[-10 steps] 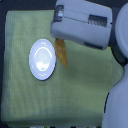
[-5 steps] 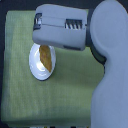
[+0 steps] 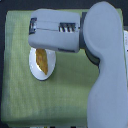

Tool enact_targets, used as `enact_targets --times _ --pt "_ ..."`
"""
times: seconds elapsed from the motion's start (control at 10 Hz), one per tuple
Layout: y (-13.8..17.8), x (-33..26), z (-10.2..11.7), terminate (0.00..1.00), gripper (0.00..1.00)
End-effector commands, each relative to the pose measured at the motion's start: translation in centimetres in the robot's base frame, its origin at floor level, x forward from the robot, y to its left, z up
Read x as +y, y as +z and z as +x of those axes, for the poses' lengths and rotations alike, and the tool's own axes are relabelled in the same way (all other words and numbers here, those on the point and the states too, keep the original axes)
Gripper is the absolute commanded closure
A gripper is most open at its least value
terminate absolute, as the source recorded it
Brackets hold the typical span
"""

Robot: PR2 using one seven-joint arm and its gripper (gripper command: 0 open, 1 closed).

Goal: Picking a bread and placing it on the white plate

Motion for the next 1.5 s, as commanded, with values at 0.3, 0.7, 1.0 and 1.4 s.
enact_targets --times 0.3,0.7,1.0,1.4 --pt "-0.5 0.24 -0.44 0.0 0.0" --pt "-0.4 -0.21 -0.43 0.0 0.0" --pt "-0.54 -0.46 -0.69 0.0 0.0" --pt "0.16 -0.57 -0.6 0.0 0.0"
